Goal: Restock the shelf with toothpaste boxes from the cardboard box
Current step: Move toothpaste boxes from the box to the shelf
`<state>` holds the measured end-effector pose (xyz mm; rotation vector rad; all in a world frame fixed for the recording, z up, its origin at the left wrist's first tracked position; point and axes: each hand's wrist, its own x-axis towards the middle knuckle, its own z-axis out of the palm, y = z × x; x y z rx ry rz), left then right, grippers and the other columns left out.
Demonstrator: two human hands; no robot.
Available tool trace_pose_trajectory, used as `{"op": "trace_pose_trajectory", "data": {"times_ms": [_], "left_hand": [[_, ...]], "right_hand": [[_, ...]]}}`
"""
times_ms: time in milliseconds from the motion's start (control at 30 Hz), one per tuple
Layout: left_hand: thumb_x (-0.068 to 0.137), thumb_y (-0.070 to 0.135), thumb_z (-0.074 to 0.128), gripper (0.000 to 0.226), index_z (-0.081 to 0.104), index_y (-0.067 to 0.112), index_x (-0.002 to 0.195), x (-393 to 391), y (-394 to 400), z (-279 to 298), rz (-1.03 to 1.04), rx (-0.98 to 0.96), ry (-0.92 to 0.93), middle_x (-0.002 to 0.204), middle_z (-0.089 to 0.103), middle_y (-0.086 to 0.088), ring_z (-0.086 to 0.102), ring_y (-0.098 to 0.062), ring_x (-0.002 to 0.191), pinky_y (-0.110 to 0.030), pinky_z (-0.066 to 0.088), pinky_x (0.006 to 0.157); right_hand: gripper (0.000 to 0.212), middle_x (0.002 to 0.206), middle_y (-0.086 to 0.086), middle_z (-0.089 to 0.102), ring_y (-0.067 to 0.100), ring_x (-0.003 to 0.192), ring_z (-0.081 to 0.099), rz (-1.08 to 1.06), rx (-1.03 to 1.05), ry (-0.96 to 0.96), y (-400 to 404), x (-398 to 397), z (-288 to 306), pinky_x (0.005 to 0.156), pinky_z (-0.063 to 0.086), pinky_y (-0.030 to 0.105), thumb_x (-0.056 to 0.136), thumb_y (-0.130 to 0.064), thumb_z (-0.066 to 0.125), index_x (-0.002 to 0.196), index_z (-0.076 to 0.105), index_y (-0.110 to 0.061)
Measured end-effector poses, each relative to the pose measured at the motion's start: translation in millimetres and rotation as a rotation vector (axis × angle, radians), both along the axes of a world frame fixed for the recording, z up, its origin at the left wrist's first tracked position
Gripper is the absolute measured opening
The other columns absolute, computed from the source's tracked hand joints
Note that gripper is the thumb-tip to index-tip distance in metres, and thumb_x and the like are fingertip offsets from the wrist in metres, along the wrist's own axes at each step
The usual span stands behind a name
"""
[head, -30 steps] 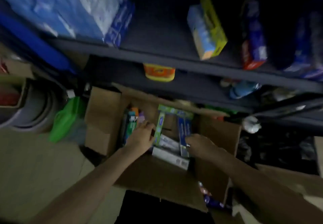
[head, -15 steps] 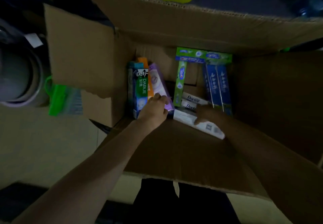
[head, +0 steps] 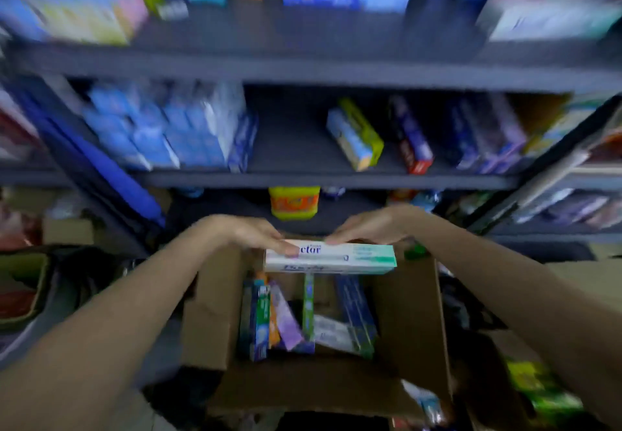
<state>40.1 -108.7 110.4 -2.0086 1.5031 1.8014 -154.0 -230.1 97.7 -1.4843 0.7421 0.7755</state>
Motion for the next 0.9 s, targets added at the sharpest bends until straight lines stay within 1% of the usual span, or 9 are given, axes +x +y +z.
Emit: {"op": "trace_pose_trajectory", "data": {"times_ms": [100,200,300,367,533,633,767,867,900], "left_hand": [[0.091,0.043,0.047,0.030,0.062,0.018,0.085,20.5,-4.6,66.4,0.393,-0.019,0.226,0.078,0.064,-0.001,0.054,-0.012,0.067,-0.024,0.040,0.061],[0.085,0.046,0.052,0.029,0.065,0.021,0.081,33.0,-11.8,116.1,0.332,-0.086,0.239,0.082,0.065,-0.002,0.051,-0.016,0.076,-0.026,0.036,0.068],[0.071,0.057,0.062,0.044,0.068,0.022,0.096,36.5,-22.5,151.0,0.279,-0.180,0.248,0.099,0.066,-0.006,0.053,-0.022,0.087,-0.030,0.039,0.075],[0.068,0.062,0.062,0.054,0.063,0.025,0.107,31.2,-28.7,170.2,0.258,-0.259,0.228,0.108,0.067,-0.004,0.058,-0.017,0.089,-0.029,0.042,0.078],[0.088,0.051,0.047,0.041,0.065,0.020,0.107,12.3,-56.5,206.3,0.260,-0.456,0.157,0.113,0.068,-0.007,0.060,-0.020,0.100,-0.033,0.043,0.094],[0.085,0.055,0.052,0.049,0.069,0.012,0.103,-4.2,-81.3,217.2,0.246,-0.513,0.165,0.107,0.068,-0.013,0.058,-0.021,0.095,-0.029,0.041,0.086],[0.064,0.072,0.058,0.072,0.071,0.009,0.096,-34.1,-123.1,217.9,0.174,-0.600,0.153,0.101,0.068,-0.012,0.057,-0.022,0.090,-0.031,0.039,0.084],[0.080,0.057,0.058,0.045,0.070,0.019,0.100,-63.1,-154.8,215.3,0.138,-0.741,0.118,0.111,0.067,0.000,0.059,-0.015,0.105,-0.027,0.041,0.095],[0.084,0.048,0.059,0.037,0.068,0.020,0.106,-73.8,-166.8,214.5,0.118,-0.809,0.090,0.114,0.065,0.002,0.056,-0.012,0.107,-0.024,0.040,0.095]], "right_hand": [[0.003,0.091,-0.011,0.064,-0.005,0.075,0.059,0.060,-0.236,-0.149,3.8,11.8,79.4,0.070,0.047,0.013,0.090,-0.024,0.061,0.093,0.060,-0.024],[0.016,0.088,-0.005,0.063,-0.003,0.071,0.056,0.135,-0.517,-0.292,8.9,16.7,140.0,0.065,0.043,0.011,0.082,-0.021,0.071,0.094,0.061,-0.015],[0.032,0.095,-0.002,0.063,0.009,0.081,0.057,0.169,-0.703,-0.361,3.5,11.3,181.0,0.069,0.042,0.019,0.080,-0.027,0.073,0.102,0.062,-0.007],[0.035,0.095,0.001,0.062,0.011,0.083,0.056,0.179,-0.808,-0.393,-3.3,7.8,199.3,0.070,0.041,0.022,0.082,-0.031,0.070,0.104,0.062,-0.005],[0.034,0.094,-0.002,0.062,0.010,0.083,0.057,0.092,-0.858,-0.468,-22.9,-6.1,231.1,0.074,0.041,0.024,0.087,-0.034,0.064,0.107,0.064,-0.007],[0.030,0.105,-0.003,0.065,0.008,0.092,0.059,0.028,-0.774,-0.428,-43.3,-29.2,246.2,0.084,0.045,0.024,0.089,-0.025,0.062,0.117,0.062,-0.014],[0.034,0.112,-0.005,0.064,0.009,0.100,0.058,0.039,-0.762,-0.330,-77.3,-66.1,267.7,0.087,0.044,0.020,0.088,-0.014,0.061,0.122,0.057,-0.017],[0.045,0.107,-0.014,0.059,0.002,0.095,0.056,0.081,-0.944,-0.261,-105.8,-87.0,278.5,0.079,0.042,0.008,0.083,-0.016,0.069,0.125,0.054,-0.019],[0.050,0.109,-0.012,0.058,0.004,0.096,0.055,0.086,-1.045,-0.253,-117.1,-94.6,277.5,0.081,0.042,0.009,0.080,-0.017,0.072,0.126,0.052,-0.018]]}}
